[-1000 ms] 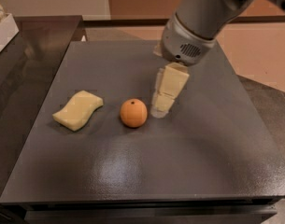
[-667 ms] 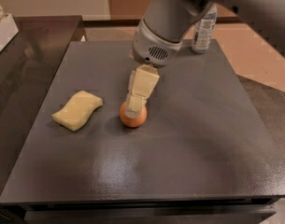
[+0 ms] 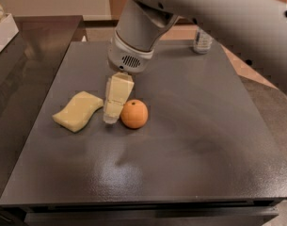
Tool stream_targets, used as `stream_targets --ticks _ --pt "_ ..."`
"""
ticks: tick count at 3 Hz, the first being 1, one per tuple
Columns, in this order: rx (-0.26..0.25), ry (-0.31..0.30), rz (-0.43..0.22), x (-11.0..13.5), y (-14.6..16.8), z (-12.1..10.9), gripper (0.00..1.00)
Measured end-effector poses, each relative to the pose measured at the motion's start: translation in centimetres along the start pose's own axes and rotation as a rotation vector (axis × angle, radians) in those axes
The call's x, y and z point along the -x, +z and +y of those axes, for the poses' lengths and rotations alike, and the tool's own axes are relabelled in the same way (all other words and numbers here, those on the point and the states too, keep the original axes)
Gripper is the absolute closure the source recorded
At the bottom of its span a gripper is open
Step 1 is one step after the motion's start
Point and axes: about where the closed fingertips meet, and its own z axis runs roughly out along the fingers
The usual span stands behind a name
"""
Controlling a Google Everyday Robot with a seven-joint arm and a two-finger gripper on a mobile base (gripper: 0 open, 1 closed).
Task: Pick sponge
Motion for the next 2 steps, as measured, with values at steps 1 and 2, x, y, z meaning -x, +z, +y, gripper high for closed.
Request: stream_targets --ticks 1,2 --pt "0.006 -0.02 -0.01 0.9 2.5 -0.4 0.0" --pt "0.009 -0.042 -0.022 1.9 4.6 -0.8 0.0"
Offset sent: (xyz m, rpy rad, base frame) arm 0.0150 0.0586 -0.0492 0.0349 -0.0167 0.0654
